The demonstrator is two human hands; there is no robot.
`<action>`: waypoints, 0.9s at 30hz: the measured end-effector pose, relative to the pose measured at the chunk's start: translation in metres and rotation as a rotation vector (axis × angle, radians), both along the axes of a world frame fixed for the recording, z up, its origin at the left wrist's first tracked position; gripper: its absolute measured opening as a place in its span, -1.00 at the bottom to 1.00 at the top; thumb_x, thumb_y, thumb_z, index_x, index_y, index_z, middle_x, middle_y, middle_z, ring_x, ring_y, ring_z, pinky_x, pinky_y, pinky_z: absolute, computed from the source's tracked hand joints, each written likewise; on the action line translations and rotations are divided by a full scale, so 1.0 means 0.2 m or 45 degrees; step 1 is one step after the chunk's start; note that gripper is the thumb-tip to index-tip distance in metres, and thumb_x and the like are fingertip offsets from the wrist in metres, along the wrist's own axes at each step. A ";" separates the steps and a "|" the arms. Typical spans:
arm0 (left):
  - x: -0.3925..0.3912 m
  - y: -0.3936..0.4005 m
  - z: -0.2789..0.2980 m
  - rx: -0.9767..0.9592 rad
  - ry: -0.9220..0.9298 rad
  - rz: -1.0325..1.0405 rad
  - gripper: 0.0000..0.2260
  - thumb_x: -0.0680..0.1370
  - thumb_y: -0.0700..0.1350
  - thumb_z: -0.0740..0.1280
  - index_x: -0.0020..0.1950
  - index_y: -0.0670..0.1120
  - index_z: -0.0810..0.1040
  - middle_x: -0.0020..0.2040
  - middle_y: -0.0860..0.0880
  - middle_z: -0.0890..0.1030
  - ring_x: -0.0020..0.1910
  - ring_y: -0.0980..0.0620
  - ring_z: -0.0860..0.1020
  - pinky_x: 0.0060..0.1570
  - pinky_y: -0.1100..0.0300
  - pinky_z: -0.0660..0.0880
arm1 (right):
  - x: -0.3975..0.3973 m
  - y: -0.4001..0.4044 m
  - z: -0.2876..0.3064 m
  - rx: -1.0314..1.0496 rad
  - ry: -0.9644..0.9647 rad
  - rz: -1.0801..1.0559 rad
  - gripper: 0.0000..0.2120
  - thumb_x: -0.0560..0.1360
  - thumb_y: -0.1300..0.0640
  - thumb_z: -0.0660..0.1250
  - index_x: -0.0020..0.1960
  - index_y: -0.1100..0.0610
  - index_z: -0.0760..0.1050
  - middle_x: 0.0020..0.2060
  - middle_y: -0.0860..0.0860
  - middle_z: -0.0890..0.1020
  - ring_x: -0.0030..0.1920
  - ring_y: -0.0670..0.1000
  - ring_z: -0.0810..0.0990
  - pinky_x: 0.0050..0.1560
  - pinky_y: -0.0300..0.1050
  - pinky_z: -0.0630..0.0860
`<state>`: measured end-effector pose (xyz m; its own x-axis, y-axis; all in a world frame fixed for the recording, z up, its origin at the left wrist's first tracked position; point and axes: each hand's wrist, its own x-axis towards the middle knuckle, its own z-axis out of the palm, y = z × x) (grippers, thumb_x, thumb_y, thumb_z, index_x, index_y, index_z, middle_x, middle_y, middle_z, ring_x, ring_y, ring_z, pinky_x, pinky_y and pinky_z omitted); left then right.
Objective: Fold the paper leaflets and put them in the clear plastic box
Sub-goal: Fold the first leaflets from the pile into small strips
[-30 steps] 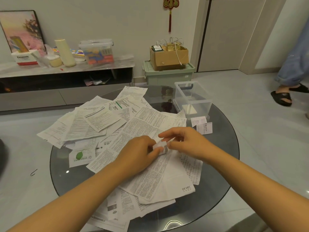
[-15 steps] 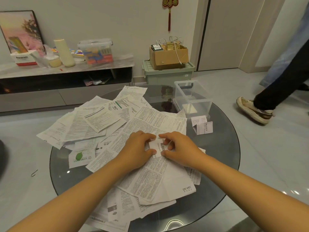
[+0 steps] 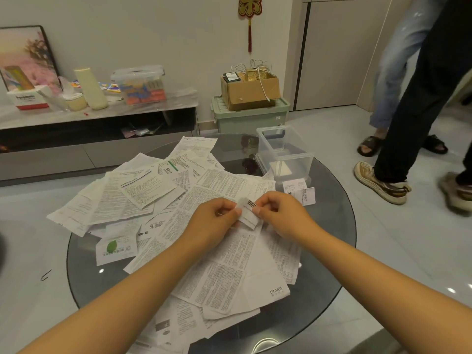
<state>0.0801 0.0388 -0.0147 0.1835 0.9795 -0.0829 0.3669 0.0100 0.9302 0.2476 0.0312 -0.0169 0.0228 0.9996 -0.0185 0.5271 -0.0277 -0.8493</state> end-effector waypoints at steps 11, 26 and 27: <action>0.31 0.03 0.00 0.004 -0.040 0.028 -0.93 0.50 -0.18 0.39 -0.05 -0.14 0.56 -0.27 -0.07 0.66 -0.22 -0.01 0.66 -0.25 0.25 0.54 | 0.22 0.04 0.04 0.203 -0.314 -0.189 -0.93 0.52 0.20 0.31 -0.08 0.12 0.58 -0.33 -0.10 0.50 -0.25 -0.07 0.46 -0.25 -0.29 0.37; 0.64 0.20 -0.06 0.087 0.200 0.045 -0.66 0.47 -0.11 0.44 0.18 -0.08 0.43 0.14 0.00 0.54 0.01 0.04 0.54 -0.16 0.34 0.40 | 0.41 0.09 -0.02 0.038 -0.642 -0.239 -0.91 0.58 0.20 0.17 0.07 0.17 0.38 0.03 0.11 0.55 -0.05 0.10 0.49 -0.16 -0.07 0.40; 0.65 0.21 -0.07 0.067 0.185 0.047 -0.67 0.47 -0.13 0.44 0.17 -0.08 0.43 0.12 0.00 0.54 -0.01 0.05 0.53 -0.19 0.36 0.41 | 0.41 0.10 -0.02 0.022 -0.616 -0.238 -0.91 0.57 0.20 0.18 0.06 0.18 0.37 0.03 0.12 0.55 -0.04 0.10 0.50 -0.14 -0.06 0.43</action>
<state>0.2091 0.0815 -0.0282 0.1373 0.9890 -0.0544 0.4979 -0.0214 0.8670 0.3298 0.0518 -0.0212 0.2029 0.9776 0.0551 0.8472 -0.1471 -0.5106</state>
